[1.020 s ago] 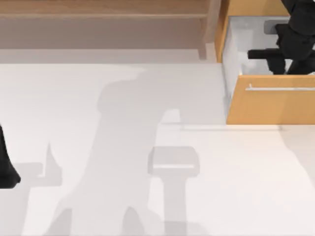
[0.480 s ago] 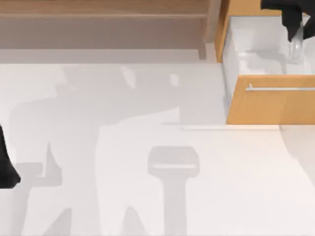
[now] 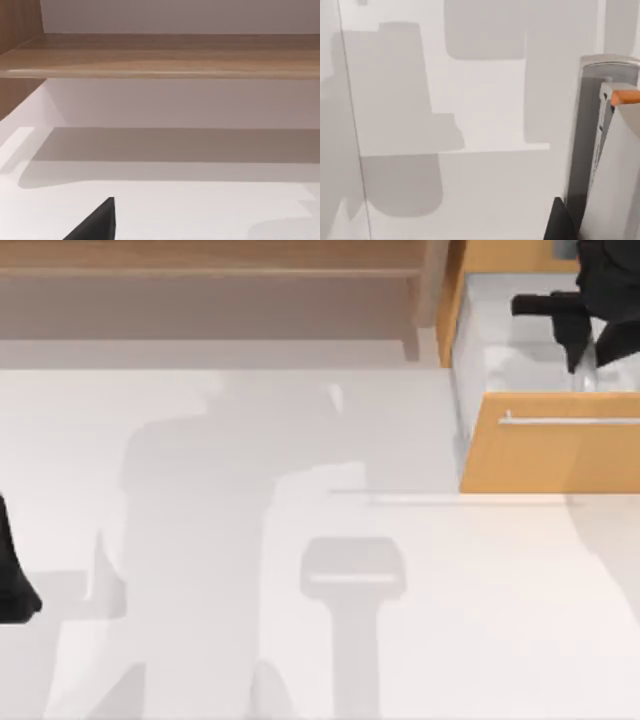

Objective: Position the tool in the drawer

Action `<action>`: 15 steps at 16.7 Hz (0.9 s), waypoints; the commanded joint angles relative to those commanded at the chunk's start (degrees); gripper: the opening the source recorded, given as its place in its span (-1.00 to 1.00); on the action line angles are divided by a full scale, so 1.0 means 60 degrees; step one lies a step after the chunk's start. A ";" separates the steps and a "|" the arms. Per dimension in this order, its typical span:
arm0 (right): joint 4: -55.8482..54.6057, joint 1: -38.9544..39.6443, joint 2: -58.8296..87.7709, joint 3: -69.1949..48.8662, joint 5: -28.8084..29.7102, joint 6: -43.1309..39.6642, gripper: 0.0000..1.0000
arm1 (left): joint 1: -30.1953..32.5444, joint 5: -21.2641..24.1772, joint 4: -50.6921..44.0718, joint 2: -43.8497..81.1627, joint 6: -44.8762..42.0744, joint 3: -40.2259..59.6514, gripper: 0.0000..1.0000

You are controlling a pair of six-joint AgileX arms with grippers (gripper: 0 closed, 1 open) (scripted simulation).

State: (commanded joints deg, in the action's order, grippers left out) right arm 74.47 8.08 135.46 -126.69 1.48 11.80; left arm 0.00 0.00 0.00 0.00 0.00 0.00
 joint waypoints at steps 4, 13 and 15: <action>-0.0251 -0.0087 0.0863 0.0473 -0.0272 -0.0545 -1.00 | 0.0000 0.0000 0.0000 0.0000 0.0000 0.0000 1.00; -0.0251 -0.0088 0.0875 0.0487 -0.0280 -0.0556 -0.25 | 0.0000 0.0000 0.0000 0.0000 0.0000 0.0000 1.00; -0.0251 -0.0088 0.0875 0.0487 -0.0280 -0.0556 0.06 | 0.0000 0.0000 0.0000 0.0000 0.0000 0.0000 1.00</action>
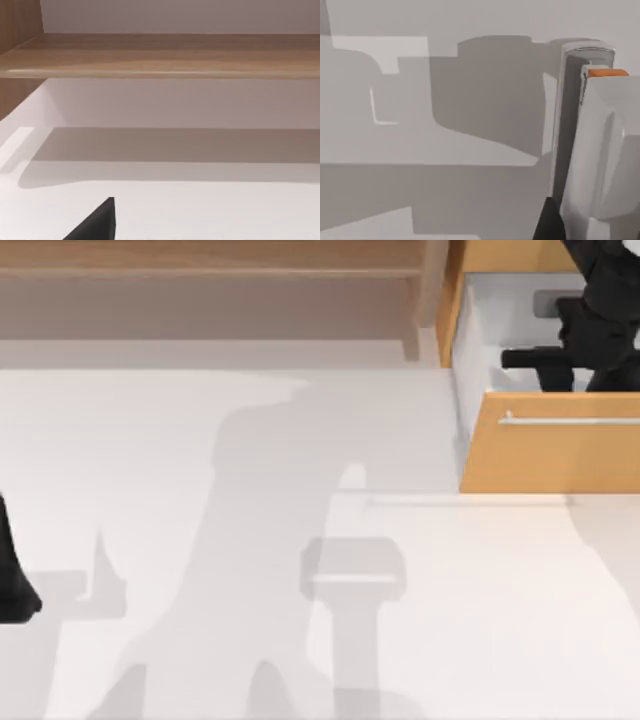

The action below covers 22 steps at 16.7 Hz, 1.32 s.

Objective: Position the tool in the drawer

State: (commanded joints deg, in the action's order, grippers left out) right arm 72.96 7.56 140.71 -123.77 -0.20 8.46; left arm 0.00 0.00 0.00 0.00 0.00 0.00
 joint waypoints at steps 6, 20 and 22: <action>0.0000 0.0000 0.0000 0.0000 0.0000 0.0000 0.96 | 0.0000 0.0000 0.0000 0.0000 0.0000 0.0000 1.00; -0.0518 -0.0007 -0.0751 0.0475 -0.0043 -0.0435 1.00 | 0.0000 0.0000 0.0000 0.0000 0.0000 0.0000 1.00; -0.1207 -0.0008 -0.1471 0.0970 -0.0088 -0.0887 1.00 | 0.0000 0.0000 0.0000 0.0000 0.0000 0.0000 1.00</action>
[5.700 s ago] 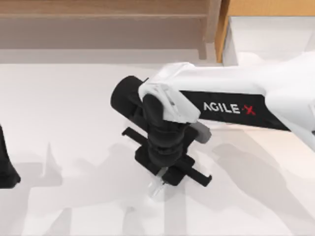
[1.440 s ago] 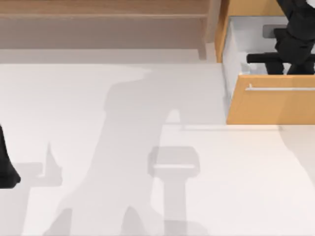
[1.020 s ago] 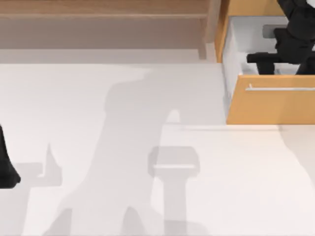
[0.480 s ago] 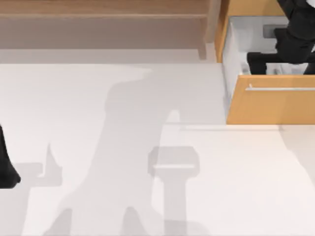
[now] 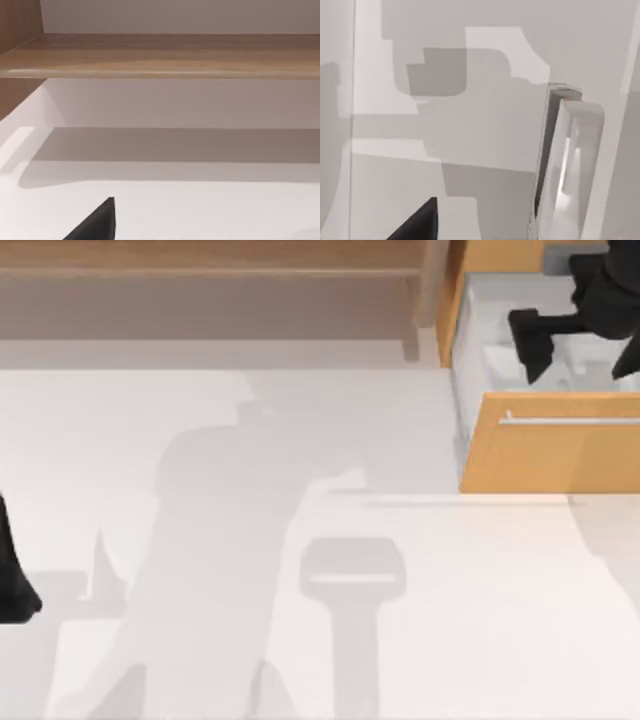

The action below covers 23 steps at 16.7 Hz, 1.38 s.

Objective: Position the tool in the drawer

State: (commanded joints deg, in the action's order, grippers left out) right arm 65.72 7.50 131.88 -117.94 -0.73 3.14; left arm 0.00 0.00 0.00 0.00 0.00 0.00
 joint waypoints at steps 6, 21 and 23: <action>-0.3733 0.0587 -0.2436 0.2539 -0.0149 -0.2086 1.00 | 0.0000 0.0000 0.0000 0.0000 0.0000 0.0000 1.00; -1.8049 0.4330 -0.5030 1.3688 0.1072 -1.1035 1.00 | 0.0000 0.0000 0.0000 0.0000 0.0000 0.0000 1.00; -2.0065 0.4456 -0.4842 1.4900 0.1423 -1.2164 1.00 | 0.0000 0.0000 0.0000 0.0000 0.0000 0.0000 1.00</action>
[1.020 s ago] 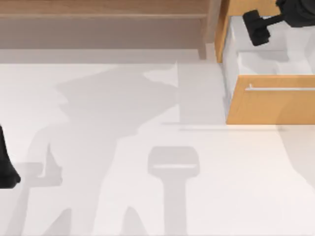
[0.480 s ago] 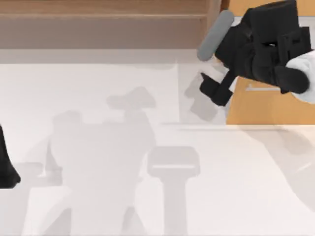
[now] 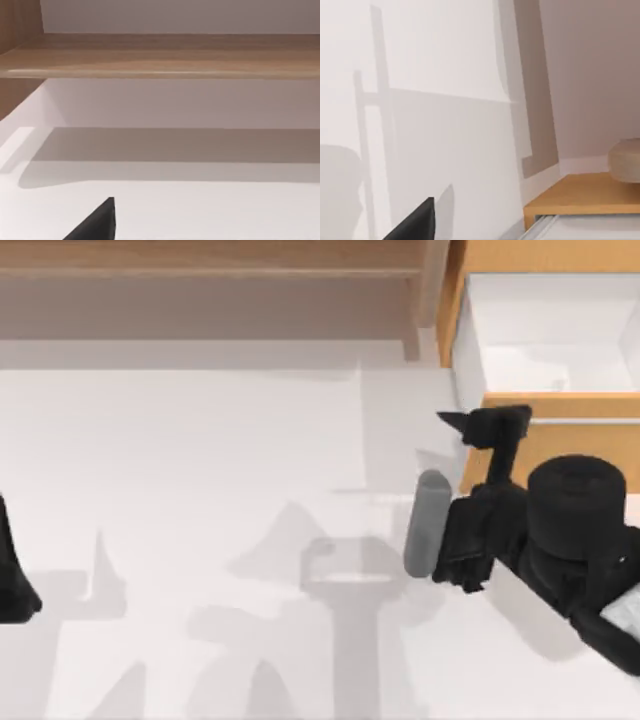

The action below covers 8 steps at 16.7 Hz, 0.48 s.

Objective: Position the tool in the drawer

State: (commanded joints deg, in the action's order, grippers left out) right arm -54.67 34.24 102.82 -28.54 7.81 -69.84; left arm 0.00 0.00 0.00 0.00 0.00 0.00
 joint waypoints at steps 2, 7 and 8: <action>-0.1933 -0.0071 0.0258 0.0997 0.0400 -0.0992 1.00 | 0.0000 0.0000 0.0000 0.0000 0.0000 0.0000 1.00; -0.5845 -0.1240 0.1112 0.2393 0.1552 -0.2650 1.00 | 0.0000 0.0000 0.0000 0.0000 0.0000 0.0000 1.00; -0.6421 -0.1539 0.1286 0.2529 0.1765 -0.2849 1.00 | 0.0000 0.0000 0.0000 0.0000 0.0000 0.0000 1.00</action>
State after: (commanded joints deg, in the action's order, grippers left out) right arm -93.19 25.01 110.54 -13.37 18.40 -86.94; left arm 0.00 0.00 0.00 0.00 0.00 0.00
